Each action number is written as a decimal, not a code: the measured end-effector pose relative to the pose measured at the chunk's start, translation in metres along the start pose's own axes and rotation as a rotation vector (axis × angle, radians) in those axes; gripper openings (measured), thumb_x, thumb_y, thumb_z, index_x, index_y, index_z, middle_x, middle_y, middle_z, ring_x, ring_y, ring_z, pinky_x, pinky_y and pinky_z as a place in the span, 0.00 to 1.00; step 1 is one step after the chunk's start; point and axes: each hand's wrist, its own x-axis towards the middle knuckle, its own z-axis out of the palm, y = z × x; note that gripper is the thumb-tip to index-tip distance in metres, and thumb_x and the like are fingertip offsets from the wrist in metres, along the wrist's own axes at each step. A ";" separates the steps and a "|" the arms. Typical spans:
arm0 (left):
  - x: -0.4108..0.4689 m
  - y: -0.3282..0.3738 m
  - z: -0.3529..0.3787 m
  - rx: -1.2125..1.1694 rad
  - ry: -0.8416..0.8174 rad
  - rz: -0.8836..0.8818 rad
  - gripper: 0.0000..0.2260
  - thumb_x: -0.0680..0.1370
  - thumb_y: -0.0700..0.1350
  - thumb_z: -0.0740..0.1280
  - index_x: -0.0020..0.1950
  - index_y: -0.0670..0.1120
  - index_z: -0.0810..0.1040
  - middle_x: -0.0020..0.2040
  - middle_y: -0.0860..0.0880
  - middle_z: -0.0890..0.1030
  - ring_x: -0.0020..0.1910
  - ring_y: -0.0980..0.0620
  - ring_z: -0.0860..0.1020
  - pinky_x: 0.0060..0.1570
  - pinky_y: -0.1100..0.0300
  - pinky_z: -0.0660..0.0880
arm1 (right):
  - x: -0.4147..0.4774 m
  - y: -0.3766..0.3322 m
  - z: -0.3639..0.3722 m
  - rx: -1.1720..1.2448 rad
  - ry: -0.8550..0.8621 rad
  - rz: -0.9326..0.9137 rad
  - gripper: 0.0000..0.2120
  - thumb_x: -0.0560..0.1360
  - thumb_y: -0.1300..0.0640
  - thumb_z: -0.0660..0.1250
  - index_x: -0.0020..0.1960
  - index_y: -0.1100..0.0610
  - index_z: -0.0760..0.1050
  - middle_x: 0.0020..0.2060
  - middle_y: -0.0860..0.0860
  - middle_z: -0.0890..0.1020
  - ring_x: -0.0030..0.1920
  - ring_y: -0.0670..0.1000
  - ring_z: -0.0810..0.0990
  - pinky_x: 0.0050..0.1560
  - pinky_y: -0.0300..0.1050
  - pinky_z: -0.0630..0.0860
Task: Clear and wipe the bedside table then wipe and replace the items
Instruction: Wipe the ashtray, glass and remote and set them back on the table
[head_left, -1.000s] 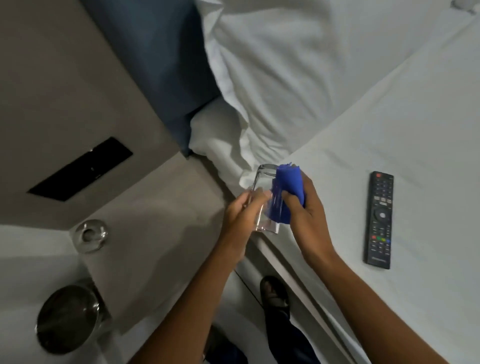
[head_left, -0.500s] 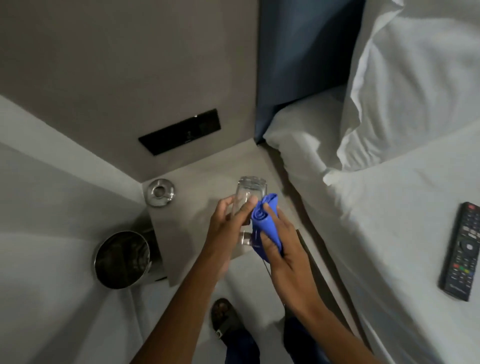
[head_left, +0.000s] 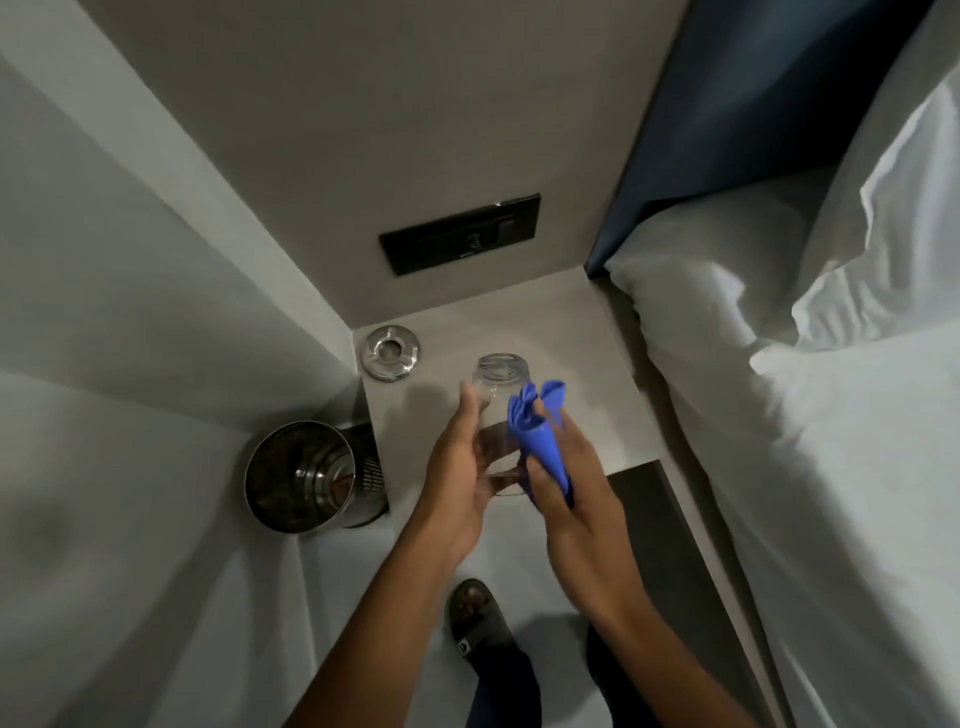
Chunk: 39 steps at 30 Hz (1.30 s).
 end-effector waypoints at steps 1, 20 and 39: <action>-0.001 0.002 -0.004 0.042 0.006 0.004 0.25 0.75 0.66 0.62 0.63 0.51 0.78 0.50 0.49 0.87 0.50 0.54 0.84 0.39 0.59 0.79 | -0.010 0.002 0.004 -0.012 -0.016 -0.011 0.22 0.81 0.49 0.58 0.74 0.39 0.63 0.75 0.45 0.65 0.71 0.42 0.67 0.69 0.48 0.70; 0.017 -0.027 0.041 0.130 0.102 0.053 0.30 0.66 0.62 0.76 0.66 0.54 0.76 0.59 0.54 0.83 0.58 0.59 0.80 0.60 0.58 0.74 | 0.015 0.019 -0.037 0.167 0.030 0.257 0.20 0.81 0.52 0.57 0.72 0.45 0.67 0.68 0.46 0.75 0.67 0.44 0.73 0.68 0.49 0.71; 0.193 -0.019 0.071 0.778 0.236 0.117 0.31 0.61 0.46 0.81 0.61 0.46 0.73 0.55 0.48 0.80 0.50 0.48 0.81 0.47 0.55 0.80 | 0.112 0.078 -0.144 0.409 0.294 0.544 0.10 0.83 0.51 0.56 0.51 0.47 0.76 0.49 0.46 0.84 0.48 0.46 0.82 0.51 0.45 0.77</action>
